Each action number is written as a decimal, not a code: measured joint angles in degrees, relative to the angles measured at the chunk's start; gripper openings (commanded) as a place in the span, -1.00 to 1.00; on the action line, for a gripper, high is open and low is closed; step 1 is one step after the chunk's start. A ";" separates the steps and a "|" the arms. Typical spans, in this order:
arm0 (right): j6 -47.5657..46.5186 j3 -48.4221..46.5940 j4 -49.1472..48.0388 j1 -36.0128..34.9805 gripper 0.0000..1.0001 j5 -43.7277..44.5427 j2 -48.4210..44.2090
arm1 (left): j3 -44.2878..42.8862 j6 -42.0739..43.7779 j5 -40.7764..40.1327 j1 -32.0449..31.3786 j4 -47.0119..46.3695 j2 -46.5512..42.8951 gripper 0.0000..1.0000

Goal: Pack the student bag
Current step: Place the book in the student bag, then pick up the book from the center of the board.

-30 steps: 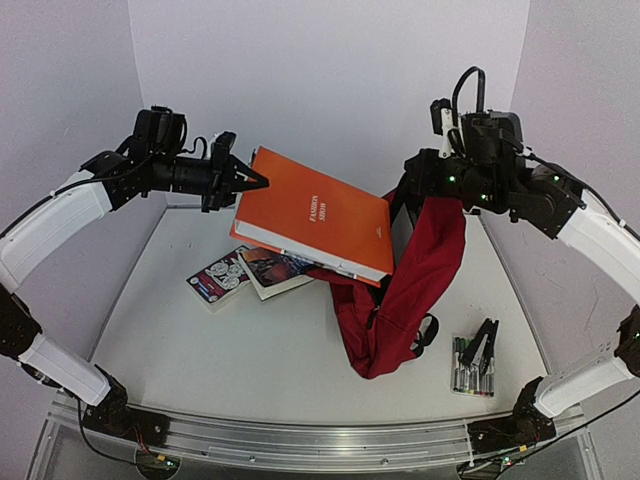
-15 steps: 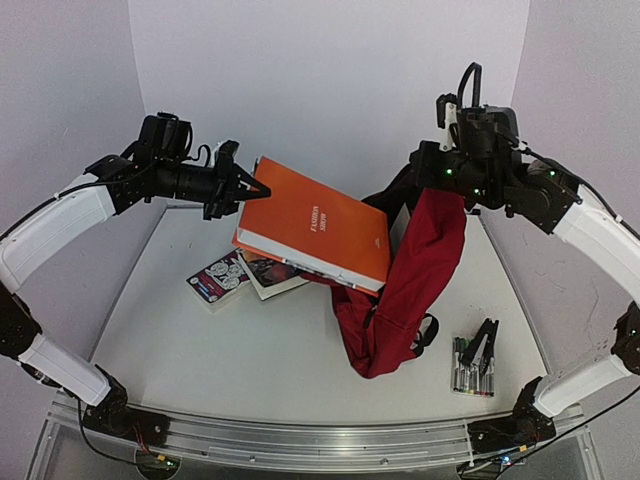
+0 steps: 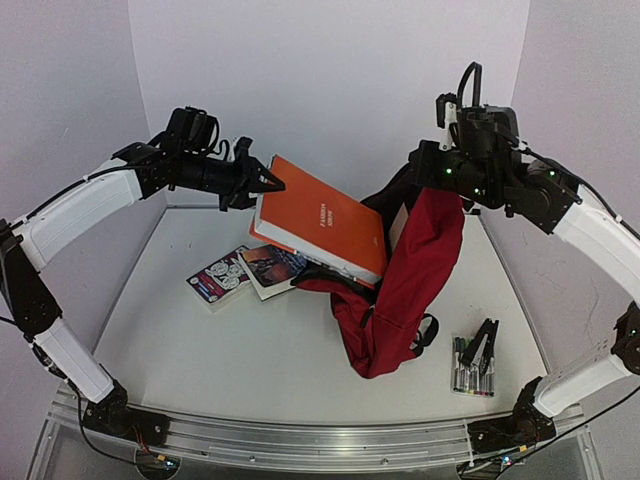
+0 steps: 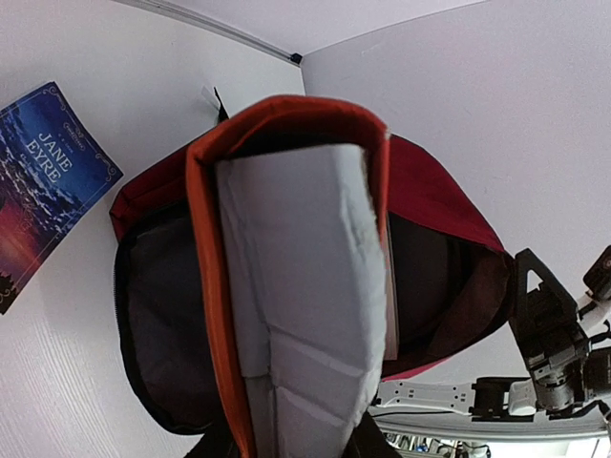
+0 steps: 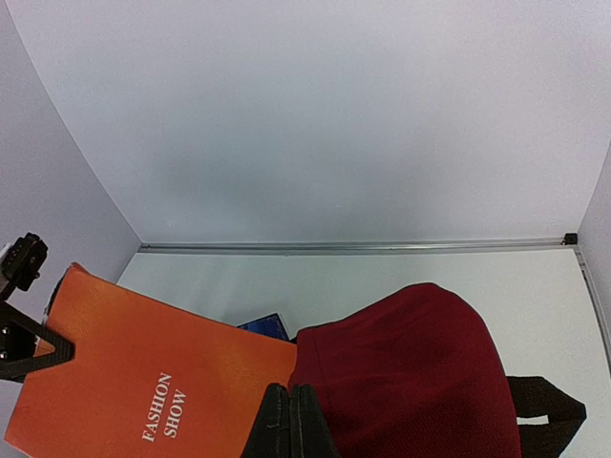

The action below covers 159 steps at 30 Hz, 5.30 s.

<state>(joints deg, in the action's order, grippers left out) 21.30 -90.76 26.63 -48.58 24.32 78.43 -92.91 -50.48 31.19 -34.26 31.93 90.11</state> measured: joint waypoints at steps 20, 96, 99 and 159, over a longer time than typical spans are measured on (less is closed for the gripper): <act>-0.07 0.00 -1.82 0.00 -1.00 -3.11 1.97 | -4.63 -3.52 6.43 -5.97 -13.91 9.93 0.35; -0.22 5.40 -11.16 -1.88 -1.00 -7.26 -0.13 | -1.79 -2.24 0.65 -16.21 -34.00 25.92 0.34; -0.22 5.42 -11.19 -1.88 -1.00 -7.21 -0.26 | 1.24 0.59 -1.17 -15.57 -30.13 21.69 0.46; -0.46 7.69 -11.63 -1.88 -1.00 -4.60 -3.37 | 51.82 -13.61 -10.81 6.68 -77.34 20.84 0.23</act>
<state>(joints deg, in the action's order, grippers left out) 20.84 -83.07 15.00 -50.46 19.72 75.07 -41.09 -64.09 20.38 -27.57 -45.40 110.95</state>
